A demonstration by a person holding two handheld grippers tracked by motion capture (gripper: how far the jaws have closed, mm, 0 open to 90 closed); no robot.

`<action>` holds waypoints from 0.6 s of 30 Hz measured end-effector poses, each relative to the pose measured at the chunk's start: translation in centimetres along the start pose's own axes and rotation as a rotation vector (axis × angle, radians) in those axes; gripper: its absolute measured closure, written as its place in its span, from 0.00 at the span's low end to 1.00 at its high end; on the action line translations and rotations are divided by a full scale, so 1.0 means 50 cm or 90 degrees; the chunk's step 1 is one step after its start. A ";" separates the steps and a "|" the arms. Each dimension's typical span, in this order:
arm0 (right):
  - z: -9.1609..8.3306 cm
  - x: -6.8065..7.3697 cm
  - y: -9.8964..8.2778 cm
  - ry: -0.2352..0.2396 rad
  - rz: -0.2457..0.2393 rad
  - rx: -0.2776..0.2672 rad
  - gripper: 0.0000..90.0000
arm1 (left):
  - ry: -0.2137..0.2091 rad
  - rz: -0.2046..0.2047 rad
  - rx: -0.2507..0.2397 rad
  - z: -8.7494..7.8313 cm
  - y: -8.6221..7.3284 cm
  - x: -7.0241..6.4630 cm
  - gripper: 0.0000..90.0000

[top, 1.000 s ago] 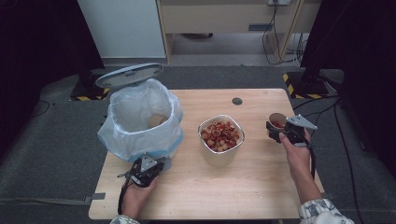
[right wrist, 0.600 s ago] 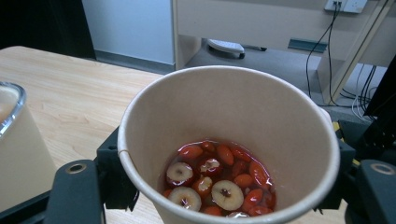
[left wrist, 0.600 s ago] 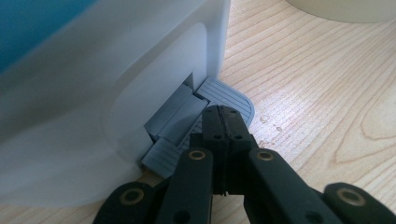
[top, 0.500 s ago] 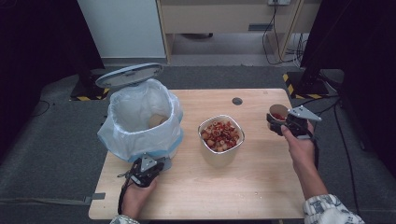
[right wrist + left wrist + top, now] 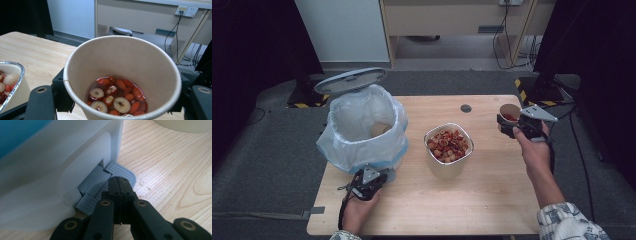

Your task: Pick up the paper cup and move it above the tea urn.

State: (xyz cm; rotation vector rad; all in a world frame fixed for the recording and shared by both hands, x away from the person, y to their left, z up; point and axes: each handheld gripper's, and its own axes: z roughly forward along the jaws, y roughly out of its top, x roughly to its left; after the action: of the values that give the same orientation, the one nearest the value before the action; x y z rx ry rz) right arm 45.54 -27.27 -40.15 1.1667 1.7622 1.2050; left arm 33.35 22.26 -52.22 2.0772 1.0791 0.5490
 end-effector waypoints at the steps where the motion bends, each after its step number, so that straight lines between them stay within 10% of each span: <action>1: 0.000 0.000 0.000 0.000 0.000 0.000 0.31 | 0.000 0.000 0.000 0.000 0.000 0.000 0.99; 18: 0.004 0.015 0.061 0.002 -0.038 -0.012 0.31 | 0.000 0.000 0.000 0.000 0.000 0.000 0.99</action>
State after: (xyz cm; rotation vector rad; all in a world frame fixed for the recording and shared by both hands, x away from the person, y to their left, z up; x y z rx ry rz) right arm 46.33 -26.01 -37.36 1.0949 1.7718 1.1866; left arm 33.35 22.26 -52.22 2.0772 1.0790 0.5486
